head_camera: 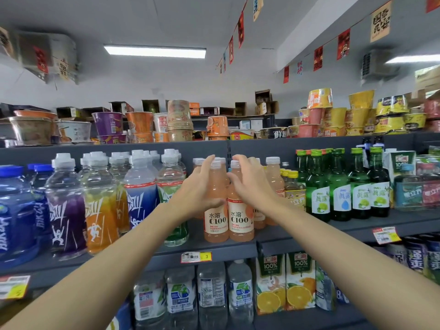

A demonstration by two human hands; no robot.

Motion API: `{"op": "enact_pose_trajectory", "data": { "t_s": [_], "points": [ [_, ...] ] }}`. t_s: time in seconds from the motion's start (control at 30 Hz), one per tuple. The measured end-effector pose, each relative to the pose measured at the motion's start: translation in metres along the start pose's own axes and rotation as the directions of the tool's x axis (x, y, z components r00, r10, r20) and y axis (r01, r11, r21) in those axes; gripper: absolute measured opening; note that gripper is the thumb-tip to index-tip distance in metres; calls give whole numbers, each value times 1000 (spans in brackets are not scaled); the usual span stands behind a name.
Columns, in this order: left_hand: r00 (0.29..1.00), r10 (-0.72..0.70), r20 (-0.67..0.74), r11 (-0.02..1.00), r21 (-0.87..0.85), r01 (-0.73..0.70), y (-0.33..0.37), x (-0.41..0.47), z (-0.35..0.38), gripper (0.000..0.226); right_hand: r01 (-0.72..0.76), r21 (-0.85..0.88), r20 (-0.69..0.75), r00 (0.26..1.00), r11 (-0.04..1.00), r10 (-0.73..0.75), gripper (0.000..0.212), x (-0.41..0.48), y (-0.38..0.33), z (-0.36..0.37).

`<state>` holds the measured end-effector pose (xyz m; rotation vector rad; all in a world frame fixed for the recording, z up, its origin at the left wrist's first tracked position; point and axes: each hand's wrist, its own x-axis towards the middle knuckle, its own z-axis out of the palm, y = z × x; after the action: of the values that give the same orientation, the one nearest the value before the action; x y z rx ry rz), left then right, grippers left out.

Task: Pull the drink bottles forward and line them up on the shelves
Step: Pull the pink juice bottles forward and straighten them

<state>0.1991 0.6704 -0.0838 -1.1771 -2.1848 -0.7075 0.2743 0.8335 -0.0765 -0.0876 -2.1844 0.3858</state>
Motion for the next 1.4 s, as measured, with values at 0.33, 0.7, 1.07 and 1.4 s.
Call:
{"op": "enact_pose_trajectory", "data": {
  "t_s": [0.33, 0.7, 1.07, 1.4],
  "points": [
    [984, 176, 5, 724, 676, -133, 9, 9, -16, 124, 318, -394, 355, 918, 862, -177, 121, 25, 5, -25],
    [989, 131, 72, 621, 771, -139, -6, 11, -14, 131, 450, -545, 324, 891, 707, -317, 127, 40, 9, -7],
    [989, 2, 145, 555, 823, -122, 5, 37, -2, 84, 447, -599, 323, 894, 665, -310, 112, 51, 5, 16],
    [987, -46, 153, 532, 840, -105, 4, 45, 4, 84, 439, -597, 314, 898, 671, -308, 113, 59, 11, 29]
  ]
}}
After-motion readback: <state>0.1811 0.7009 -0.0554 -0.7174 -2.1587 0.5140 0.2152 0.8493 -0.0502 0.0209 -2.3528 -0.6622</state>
